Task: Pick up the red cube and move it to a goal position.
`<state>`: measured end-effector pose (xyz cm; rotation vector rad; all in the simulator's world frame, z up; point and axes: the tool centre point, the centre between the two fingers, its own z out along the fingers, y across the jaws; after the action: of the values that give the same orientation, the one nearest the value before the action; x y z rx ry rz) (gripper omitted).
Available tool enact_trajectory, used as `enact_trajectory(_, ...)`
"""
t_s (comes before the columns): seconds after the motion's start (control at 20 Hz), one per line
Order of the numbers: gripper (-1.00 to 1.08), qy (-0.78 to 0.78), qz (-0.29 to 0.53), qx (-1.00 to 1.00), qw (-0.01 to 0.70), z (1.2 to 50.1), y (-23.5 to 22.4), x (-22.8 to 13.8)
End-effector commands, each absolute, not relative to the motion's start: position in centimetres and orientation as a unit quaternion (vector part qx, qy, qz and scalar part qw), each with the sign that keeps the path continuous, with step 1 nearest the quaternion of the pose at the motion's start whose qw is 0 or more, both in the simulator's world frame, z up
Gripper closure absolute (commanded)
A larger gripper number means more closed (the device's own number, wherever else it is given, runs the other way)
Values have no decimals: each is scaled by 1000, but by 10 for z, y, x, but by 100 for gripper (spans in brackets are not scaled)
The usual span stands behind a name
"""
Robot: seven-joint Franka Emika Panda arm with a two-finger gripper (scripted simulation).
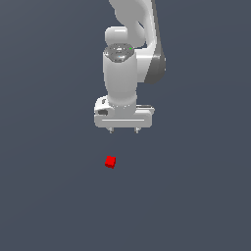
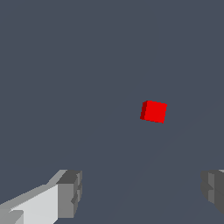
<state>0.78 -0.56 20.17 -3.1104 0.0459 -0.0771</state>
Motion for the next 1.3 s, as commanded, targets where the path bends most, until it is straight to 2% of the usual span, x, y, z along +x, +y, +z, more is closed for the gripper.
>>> enact_trajectory(0.0, -92, 15, -25, -999, 15, 202, -6, 8)
enact_trajectory(0.55, -92, 32, -20, -999, 12, 169, -16, 18)
enact_trajectory(1.25, -92, 90, -6, -996, 3, 60, -55, 49)
